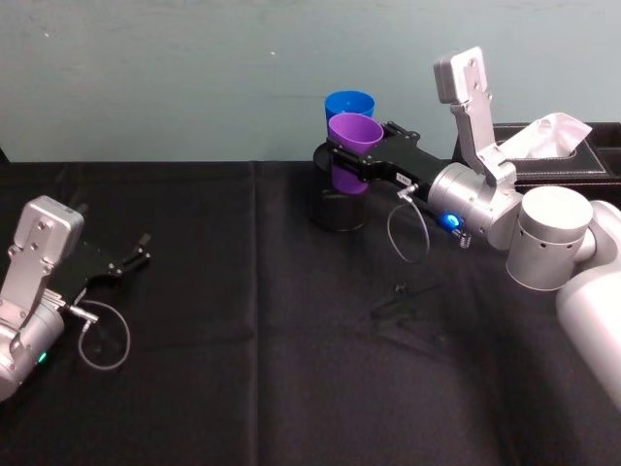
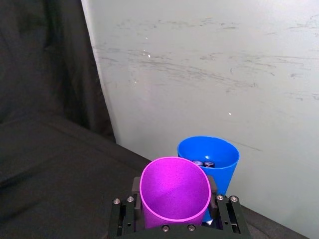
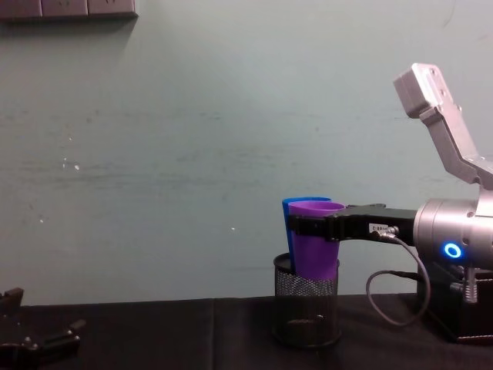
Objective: Pick up one cup with a gripper and tap it against the other cup.
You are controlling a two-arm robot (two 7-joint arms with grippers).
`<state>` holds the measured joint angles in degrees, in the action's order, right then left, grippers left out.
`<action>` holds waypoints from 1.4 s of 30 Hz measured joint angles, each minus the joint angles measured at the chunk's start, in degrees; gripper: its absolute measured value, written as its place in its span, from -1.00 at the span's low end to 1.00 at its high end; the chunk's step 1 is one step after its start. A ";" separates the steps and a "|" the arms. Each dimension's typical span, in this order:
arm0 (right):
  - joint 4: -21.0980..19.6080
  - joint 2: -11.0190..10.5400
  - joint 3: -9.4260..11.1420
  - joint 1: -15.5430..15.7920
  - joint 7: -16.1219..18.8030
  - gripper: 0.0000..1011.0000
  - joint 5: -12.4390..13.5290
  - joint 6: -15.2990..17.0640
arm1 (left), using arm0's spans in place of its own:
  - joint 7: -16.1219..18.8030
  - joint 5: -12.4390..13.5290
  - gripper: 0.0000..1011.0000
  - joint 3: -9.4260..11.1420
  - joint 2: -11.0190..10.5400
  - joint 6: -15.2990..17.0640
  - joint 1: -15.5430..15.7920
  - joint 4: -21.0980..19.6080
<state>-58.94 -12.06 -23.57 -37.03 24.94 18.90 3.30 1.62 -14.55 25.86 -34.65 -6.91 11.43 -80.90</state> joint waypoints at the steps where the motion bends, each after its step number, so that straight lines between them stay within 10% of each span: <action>1: 0.16 0.06 0.02 -0.10 0.03 0.45 -0.02 -0.06 | 0.00 0.00 0.98 0.00 0.00 0.00 0.00 0.00; 42: 0.78 0.61 0.38 -0.62 0.18 0.45 -0.46 0.03 | 0.00 0.00 0.98 0.00 0.00 0.00 0.00 0.00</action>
<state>-58.16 -11.45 -23.19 -37.65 25.12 18.44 3.33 1.62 -14.55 25.86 -34.65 -6.91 11.43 -80.90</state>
